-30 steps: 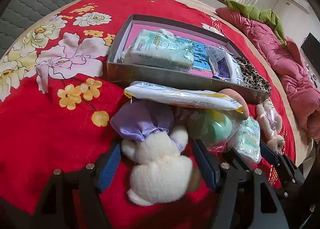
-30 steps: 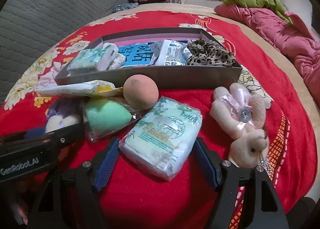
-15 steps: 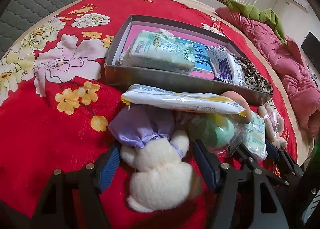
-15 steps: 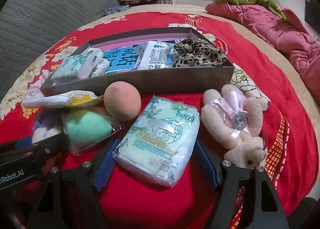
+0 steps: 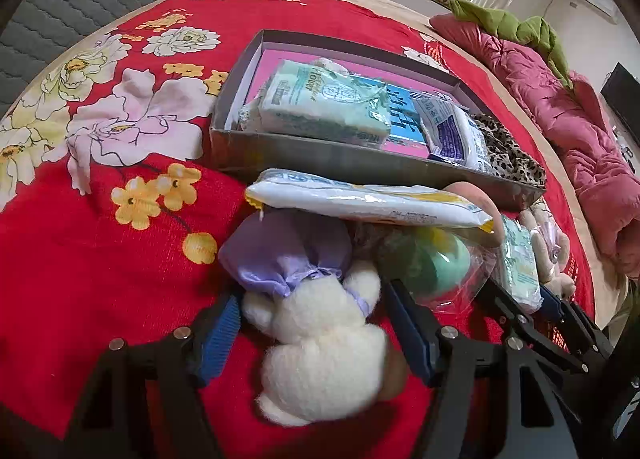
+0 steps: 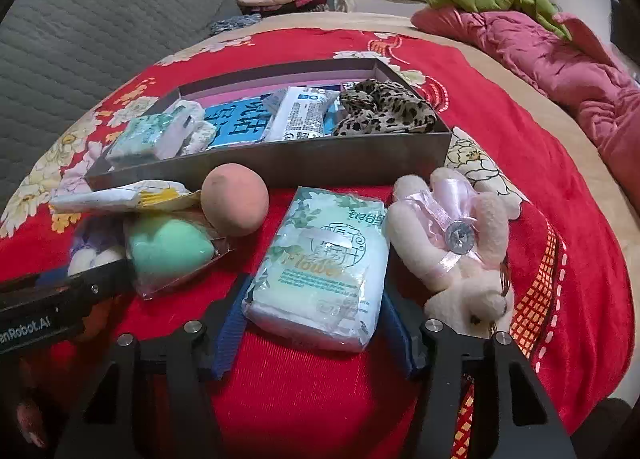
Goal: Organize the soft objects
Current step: 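Reach the right tool to the Flower tissue pack while the left reaches the white plush bear, then grasp the Flower tissue pack with the right tool while the left grasps the purple-hatted bear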
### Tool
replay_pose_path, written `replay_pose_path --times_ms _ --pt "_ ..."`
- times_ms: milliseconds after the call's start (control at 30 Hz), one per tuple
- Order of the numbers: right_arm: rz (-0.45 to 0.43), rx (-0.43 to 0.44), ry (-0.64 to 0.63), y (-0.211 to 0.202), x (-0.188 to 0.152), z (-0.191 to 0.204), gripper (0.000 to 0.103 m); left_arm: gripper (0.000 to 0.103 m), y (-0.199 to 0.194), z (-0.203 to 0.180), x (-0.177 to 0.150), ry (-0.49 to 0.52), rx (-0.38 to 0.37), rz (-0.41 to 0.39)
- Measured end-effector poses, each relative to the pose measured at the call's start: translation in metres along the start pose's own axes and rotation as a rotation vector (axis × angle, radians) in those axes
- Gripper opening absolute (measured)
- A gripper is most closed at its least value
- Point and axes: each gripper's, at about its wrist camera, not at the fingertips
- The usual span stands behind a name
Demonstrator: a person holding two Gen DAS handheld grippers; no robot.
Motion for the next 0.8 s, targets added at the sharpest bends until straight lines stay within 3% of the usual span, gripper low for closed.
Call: replay_pose_path --times_ms 800 --pt "-0.055 0.031 -0.083 -0.023 0.000 0.001 0.053 0.053 -0.012 0.010 -0.002 -0.008 -0.032 -0.005"
Point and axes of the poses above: each gripper's, at about its wrist camera, not at the fingertips, and y roughly the way its jaws point, z to its left, x to its top, and after that the axes turned 4 degrees about -y, right-handed
